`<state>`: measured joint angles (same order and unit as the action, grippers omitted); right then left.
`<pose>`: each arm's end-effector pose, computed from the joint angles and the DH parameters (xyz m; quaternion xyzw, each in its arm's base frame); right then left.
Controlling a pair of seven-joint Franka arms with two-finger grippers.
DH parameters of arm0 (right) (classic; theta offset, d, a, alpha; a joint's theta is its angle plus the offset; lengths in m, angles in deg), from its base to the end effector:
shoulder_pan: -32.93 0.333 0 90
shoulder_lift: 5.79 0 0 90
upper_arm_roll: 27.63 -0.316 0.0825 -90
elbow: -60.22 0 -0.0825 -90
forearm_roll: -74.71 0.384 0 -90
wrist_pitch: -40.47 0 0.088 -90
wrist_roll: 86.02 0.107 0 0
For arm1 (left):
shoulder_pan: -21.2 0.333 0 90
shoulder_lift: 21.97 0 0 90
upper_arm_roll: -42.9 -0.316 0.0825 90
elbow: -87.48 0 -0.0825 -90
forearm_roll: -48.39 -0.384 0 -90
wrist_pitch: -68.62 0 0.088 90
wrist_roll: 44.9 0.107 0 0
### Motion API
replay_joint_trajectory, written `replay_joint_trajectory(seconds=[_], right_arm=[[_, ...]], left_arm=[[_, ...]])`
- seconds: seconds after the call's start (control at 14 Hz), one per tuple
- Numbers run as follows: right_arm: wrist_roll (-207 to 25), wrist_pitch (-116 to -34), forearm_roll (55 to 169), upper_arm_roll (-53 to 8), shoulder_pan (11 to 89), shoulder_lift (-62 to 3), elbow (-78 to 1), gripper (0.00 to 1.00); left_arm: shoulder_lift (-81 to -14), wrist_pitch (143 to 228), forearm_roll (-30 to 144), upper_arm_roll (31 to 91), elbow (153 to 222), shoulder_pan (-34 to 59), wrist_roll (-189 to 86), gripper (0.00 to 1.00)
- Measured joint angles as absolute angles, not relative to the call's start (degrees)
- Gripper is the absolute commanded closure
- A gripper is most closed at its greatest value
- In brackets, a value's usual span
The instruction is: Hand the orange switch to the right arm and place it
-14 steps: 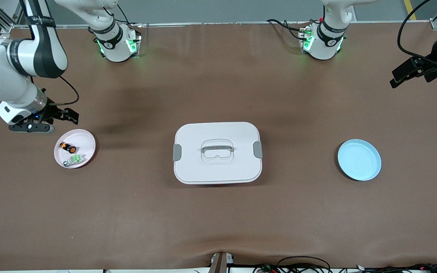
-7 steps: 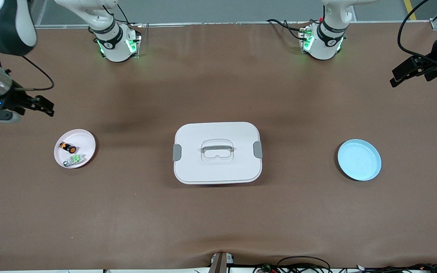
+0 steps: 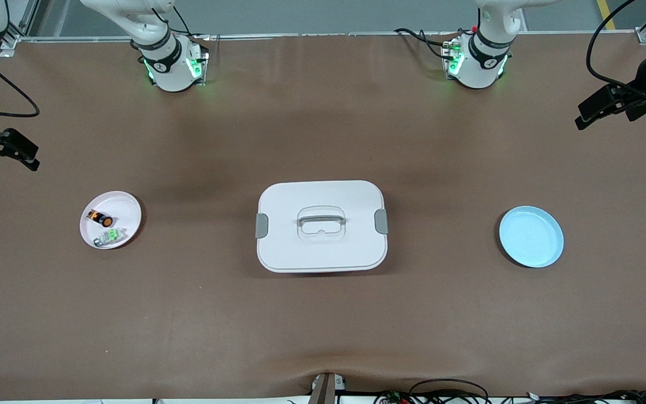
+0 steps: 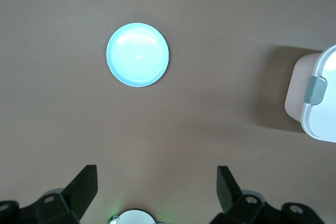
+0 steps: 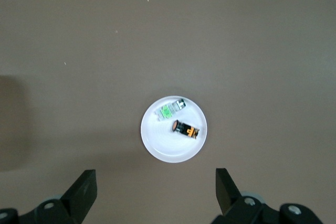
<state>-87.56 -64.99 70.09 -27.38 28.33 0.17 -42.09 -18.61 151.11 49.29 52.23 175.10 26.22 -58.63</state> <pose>0.5414 -0.0525 0.6039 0.9958 -0.0212 0.0770 0.0437 0.5207 -0.0441 0.6637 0.9965 0.0814 -0.0161 0.0005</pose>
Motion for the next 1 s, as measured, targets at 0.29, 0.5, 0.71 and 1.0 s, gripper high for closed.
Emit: replay_joint_trajectory(seconds=[0.29, 0.5, 0.71, 1.0], right_arm=[[-87.30, -64.03, 71.51, -27.60, 28.75, -0.63, -39.22, 0.00], [-87.28, -62.99, 73.06, -27.52, 28.75, -0.65, -38.08, 0.00], [-87.28, -60.25, 73.39, -27.51, 28.75, -0.68, -37.55, 0.00], [-87.28, -54.33, 73.40, -27.46, 28.75, -0.68, -35.99, 0.00]], left_arm=[[-18.65, 151.11, 49.30, 52.31, 175.14, 25.72, -58.63, 0.00], [-18.65, 151.09, 49.29, 52.57, 175.27, 25.64, -58.63, 0.00], [-18.65, 151.09, 49.29, 52.99, 175.27, 25.59, -58.63, 0.00], [-18.65, 151.09, 49.29, 53.07, 175.27, 25.60, -58.63, 0.00]])
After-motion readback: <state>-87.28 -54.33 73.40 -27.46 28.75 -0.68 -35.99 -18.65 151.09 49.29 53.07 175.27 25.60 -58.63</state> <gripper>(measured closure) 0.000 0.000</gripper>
